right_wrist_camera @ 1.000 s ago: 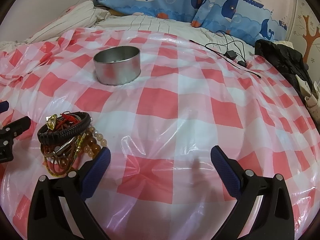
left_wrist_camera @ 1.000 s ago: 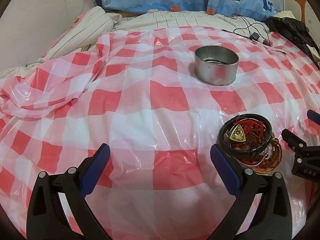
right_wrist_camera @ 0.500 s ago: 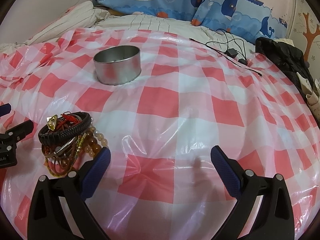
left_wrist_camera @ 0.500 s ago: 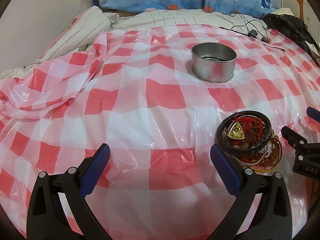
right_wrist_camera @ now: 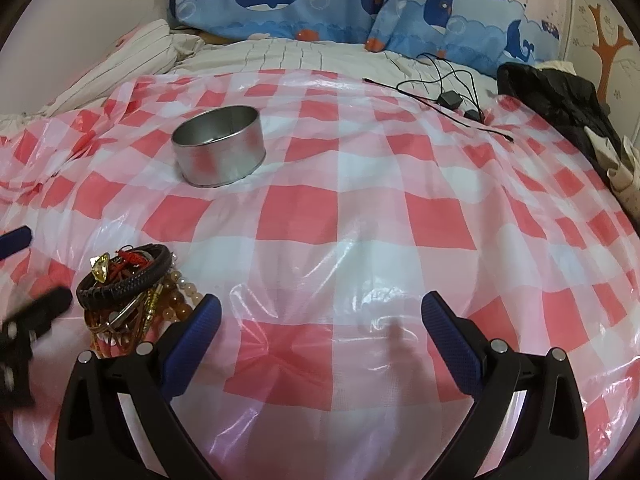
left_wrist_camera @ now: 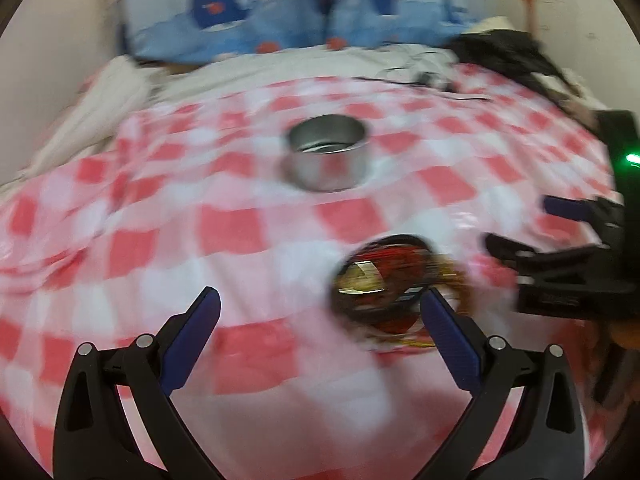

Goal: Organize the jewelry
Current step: 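Lower the left tool onto the pile and grasp the black cord bracelet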

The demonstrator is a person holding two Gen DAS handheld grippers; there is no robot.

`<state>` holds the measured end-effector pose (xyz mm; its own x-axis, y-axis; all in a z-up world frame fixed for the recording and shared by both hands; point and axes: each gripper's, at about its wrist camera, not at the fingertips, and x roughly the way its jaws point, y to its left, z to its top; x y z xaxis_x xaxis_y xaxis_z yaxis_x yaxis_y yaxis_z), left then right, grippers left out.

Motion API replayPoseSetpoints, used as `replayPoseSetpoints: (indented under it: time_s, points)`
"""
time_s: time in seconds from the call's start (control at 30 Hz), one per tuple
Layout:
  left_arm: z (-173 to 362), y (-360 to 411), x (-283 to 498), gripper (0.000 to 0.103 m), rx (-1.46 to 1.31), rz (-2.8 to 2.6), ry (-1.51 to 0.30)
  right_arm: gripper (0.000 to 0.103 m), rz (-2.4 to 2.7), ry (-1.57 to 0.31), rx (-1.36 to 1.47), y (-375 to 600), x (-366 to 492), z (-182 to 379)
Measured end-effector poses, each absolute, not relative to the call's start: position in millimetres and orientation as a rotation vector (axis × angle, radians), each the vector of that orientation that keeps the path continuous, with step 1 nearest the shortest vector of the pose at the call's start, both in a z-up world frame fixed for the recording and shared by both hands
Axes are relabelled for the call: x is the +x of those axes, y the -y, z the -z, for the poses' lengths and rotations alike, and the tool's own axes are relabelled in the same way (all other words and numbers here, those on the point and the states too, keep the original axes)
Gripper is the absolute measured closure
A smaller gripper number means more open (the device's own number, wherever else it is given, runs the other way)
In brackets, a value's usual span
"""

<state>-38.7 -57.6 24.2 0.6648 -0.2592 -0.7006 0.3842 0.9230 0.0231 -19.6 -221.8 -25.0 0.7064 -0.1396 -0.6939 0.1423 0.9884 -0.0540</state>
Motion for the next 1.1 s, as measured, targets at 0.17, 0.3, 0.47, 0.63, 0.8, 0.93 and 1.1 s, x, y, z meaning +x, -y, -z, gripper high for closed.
replayPoseSetpoints:
  time_s: [0.17,0.3,0.47,0.63,0.8,0.93,1.1]
  points:
    - [-25.0,70.3,-41.4,0.009,0.238,0.377,-0.724,0.007,0.150,-0.768,0.025,224.5,-21.1,22.9]
    - [-18.8,86.2,-38.7,0.033,0.304,0.442,-0.740,0.007,0.147,-0.778,0.058,229.2,-19.0,23.5]
    - [-7.9,91.7,-33.6,0.047,0.300,0.534,-0.786,0.007,0.145,-0.783,0.088,233.5,-18.3,23.6]
    - [-11.8,86.7,-34.5,0.075,0.260,0.577,-0.779,0.007,0.135,-0.792,0.103,233.9,-18.0,24.6]
    - [-20.2,62.9,-22.8,0.089,0.048,0.646,-0.814,0.007,0.133,-0.797,0.098,232.8,-17.5,25.8]
    - [-23.6,47.6,-18.1,0.103,-0.069,0.661,-0.815,0.007,0.130,-0.802,0.094,230.9,-17.1,27.0]
    - [-26.3,36.5,-11.5,0.103,-0.145,0.712,-0.837,0.007,0.127,-0.807,0.089,229.2,-16.6,28.4]
